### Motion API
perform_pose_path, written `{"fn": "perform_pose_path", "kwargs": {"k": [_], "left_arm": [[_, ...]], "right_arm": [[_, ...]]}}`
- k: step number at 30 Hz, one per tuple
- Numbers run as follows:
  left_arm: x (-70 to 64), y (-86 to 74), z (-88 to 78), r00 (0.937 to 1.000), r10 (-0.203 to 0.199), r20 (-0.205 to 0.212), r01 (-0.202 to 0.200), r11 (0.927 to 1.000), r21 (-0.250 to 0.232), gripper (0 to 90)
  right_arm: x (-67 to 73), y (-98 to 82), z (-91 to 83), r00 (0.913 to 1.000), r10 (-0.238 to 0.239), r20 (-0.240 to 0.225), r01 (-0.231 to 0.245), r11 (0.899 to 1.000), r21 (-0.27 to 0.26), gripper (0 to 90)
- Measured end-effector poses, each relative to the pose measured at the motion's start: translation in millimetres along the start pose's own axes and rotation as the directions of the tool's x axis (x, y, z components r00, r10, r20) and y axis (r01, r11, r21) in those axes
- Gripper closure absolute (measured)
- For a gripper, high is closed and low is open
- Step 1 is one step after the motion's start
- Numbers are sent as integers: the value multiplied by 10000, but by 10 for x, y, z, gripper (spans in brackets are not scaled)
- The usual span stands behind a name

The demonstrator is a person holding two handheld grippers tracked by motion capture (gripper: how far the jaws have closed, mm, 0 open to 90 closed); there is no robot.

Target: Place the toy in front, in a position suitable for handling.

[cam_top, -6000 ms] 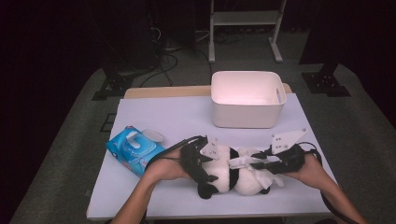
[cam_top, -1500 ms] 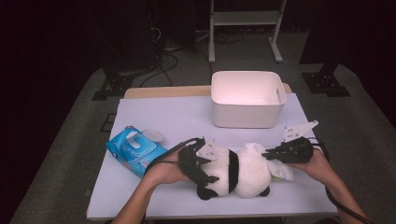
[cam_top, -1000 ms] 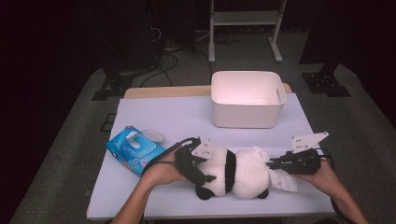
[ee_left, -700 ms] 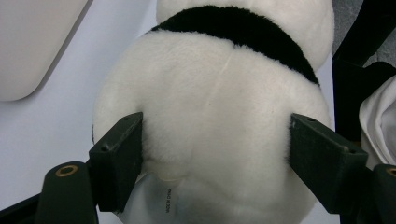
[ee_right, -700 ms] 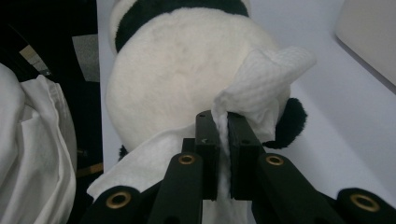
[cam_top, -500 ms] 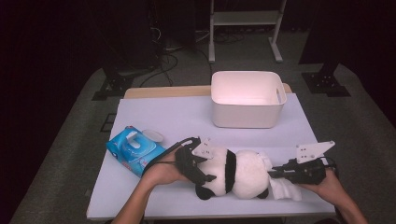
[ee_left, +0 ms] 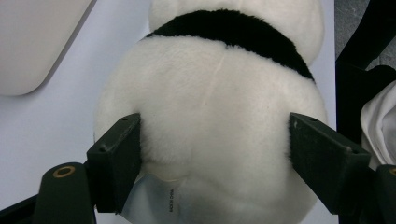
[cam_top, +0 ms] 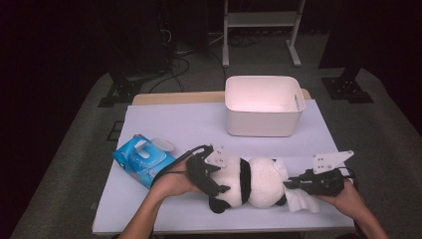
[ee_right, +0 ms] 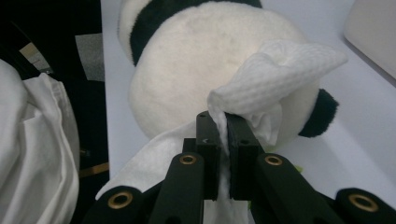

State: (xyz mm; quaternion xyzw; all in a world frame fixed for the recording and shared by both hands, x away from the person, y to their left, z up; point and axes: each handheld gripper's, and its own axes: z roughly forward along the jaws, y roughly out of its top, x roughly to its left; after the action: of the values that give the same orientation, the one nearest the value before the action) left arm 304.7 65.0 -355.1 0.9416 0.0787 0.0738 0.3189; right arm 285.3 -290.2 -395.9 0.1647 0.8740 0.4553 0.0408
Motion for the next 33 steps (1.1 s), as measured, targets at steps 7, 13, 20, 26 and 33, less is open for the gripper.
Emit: {"fn": "perform_pose_path", "kwargs": {"k": [7, 13, 20, 26, 33], "left_arm": [[3, -38, -15, 10000, -64, 3, 64, 10000, -29, 198], [2, -38, 7, 10000, -56, -44, 56, 10000, -74, 201], [-2, -8, 37, 9999, -59, -85, 60, 10000, 40, 201], [-14, 29, 58, 9999, 19, -105, -18, 10000, 51, 200], [-3, 2, 3, 9998, -42, -191, 38, 9997, -224, 190]], "right_arm": [[-250, 23, 43, 9985, 482, 264, -479, 9988, -120, 845], [-251, -81, 21, 9972, 741, 43, -740, 9970, -237, 846], [-120, 39, 38, 9994, 202, -265, -210, 9992, -326, 845], [-1, 341, 200, 9964, -695, -481, 692, 9976, -83, 845], [55, 550, 396, 9895, -1269, -697, 1289, 9913, 254, 847]]}}
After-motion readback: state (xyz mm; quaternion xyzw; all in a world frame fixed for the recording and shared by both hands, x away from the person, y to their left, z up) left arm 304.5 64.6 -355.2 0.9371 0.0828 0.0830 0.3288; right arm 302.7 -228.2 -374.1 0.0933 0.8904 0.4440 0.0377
